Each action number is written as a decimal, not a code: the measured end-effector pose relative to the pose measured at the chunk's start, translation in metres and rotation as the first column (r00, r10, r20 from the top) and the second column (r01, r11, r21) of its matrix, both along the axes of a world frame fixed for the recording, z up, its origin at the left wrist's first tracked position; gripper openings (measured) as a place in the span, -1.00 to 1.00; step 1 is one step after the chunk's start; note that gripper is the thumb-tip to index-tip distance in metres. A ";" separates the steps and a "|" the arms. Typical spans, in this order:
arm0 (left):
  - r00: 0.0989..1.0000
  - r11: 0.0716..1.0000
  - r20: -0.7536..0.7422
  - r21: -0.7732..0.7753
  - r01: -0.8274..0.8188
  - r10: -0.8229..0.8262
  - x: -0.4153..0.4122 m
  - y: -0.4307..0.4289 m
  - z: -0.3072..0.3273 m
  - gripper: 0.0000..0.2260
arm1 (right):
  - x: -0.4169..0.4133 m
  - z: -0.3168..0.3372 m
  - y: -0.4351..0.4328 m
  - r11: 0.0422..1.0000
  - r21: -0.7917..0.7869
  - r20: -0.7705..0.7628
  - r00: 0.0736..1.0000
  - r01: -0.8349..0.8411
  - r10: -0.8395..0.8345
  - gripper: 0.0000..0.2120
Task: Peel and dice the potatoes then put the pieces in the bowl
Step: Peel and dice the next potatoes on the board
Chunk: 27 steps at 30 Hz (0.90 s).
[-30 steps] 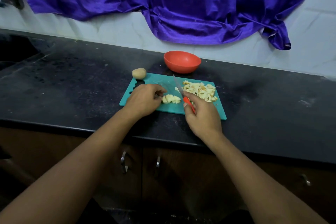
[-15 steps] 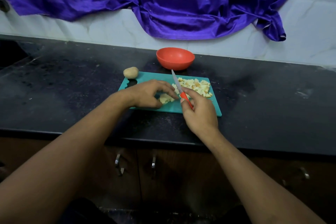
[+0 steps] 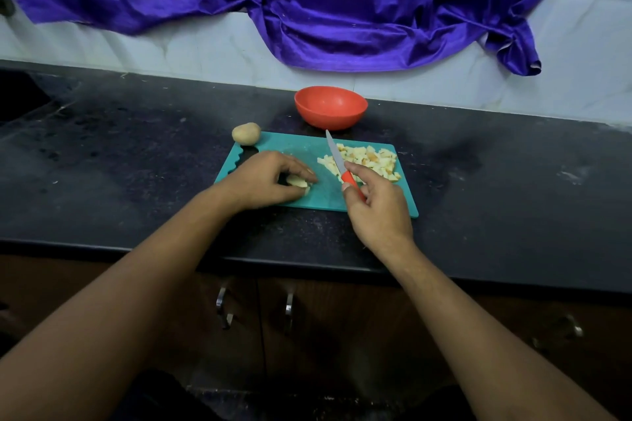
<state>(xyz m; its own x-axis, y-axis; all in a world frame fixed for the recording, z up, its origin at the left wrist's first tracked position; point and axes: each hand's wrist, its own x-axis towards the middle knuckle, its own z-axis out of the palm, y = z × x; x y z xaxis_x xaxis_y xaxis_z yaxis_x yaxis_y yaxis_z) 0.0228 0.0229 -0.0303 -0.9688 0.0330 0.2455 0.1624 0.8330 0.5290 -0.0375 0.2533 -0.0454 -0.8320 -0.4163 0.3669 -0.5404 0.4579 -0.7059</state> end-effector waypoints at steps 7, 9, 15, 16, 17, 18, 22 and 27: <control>0.952 0.966 -0.169 -0.012 -0.260 0.254 0.011 0.021 -0.017 -0.73 | 0.003 0.003 0.000 1.000 0.030 -0.019 1.000 0.002 -0.002 -0.61; 0.924 0.938 -0.174 -0.005 -0.346 0.340 0.011 0.026 -0.020 -0.76 | 0.005 0.004 0.000 0.999 0.045 -0.026 1.000 0.000 0.002 -0.61; 0.930 0.942 -0.155 0.027 -0.334 0.333 0.021 0.028 -0.013 -0.58 | 0.014 0.010 0.000 0.993 0.120 -0.072 0.997 -0.014 0.023 -0.62; 0.933 0.944 -0.143 0.054 -0.324 0.329 0.023 0.026 -0.011 -0.53 | 0.015 0.011 0.000 0.991 0.136 -0.078 0.997 -0.014 0.024 -0.61; 0.935 0.944 -0.131 0.078 -0.321 0.329 0.025 0.024 -0.011 -0.48 | 0.016 0.011 0.000 0.989 0.148 -0.080 0.996 -0.014 0.026 -0.61; 0.935 0.941 -0.119 0.090 -0.325 0.335 0.027 0.021 -0.010 -0.46 | 0.016 0.012 -0.001 0.987 0.157 -0.078 0.997 -0.015 0.028 -0.61; 0.934 0.938 -0.099 0.085 -0.337 0.344 0.029 0.015 -0.013 -0.56 | 0.019 0.017 -0.003 0.978 0.207 -0.031 0.999 -0.009 0.016 -0.62; 0.920 0.926 -0.126 0.131 -0.355 0.370 0.028 0.015 -0.014 -0.64 | 0.019 0.049 -0.018 0.938 0.345 0.062 0.998 -0.041 0.021 -0.63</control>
<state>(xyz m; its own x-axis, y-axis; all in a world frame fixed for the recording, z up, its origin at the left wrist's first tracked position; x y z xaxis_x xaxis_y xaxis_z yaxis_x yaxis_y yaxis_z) 0.0506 0.0383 -0.0445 -0.8628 -0.3467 0.3679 -0.0586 0.7914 0.6084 -0.0183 0.2351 0.0035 -0.8319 -0.5347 0.1485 -0.5221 0.6633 -0.5362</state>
